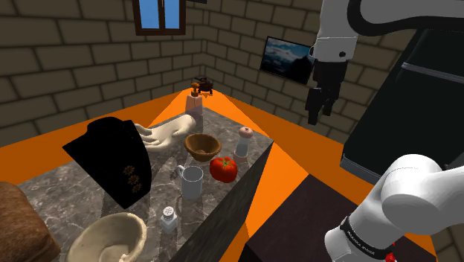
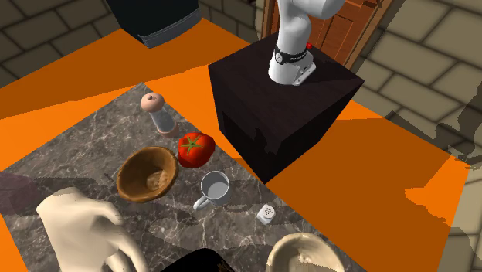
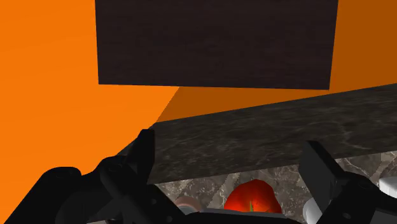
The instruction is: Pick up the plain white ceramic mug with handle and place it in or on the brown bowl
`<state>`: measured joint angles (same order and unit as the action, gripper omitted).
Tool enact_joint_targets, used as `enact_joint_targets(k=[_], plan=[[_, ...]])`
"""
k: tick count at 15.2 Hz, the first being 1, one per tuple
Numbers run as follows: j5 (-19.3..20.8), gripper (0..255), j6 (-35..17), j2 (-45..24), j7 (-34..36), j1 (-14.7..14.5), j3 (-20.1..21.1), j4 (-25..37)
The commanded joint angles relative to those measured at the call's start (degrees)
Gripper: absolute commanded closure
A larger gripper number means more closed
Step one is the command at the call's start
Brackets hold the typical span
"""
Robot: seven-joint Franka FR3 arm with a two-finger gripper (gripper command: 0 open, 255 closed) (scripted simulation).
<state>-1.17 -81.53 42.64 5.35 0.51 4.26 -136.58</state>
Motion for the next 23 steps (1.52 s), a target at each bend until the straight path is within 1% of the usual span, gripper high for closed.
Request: enact_joint_targets(k=[1, 7, 12, 18, 23], plan=[[0.00, 0, 0.00, 0.00, 0.00, 0.00, 0.00, 0.00], [-3.67, 0, -11.68, -6.79, 5.27, -0.81, 3.90, -3.45], [-5.77, 0, -21.46, -14.64, 9.42, -1.33, 7.11, -4.05], [-6.55, 0, -32.51, -26.11, 14.52, -1.62, 10.66, -1.97], [-5.21, 0, -40.48, -36.80, 19.29, -1.83, 12.96, 2.03]])
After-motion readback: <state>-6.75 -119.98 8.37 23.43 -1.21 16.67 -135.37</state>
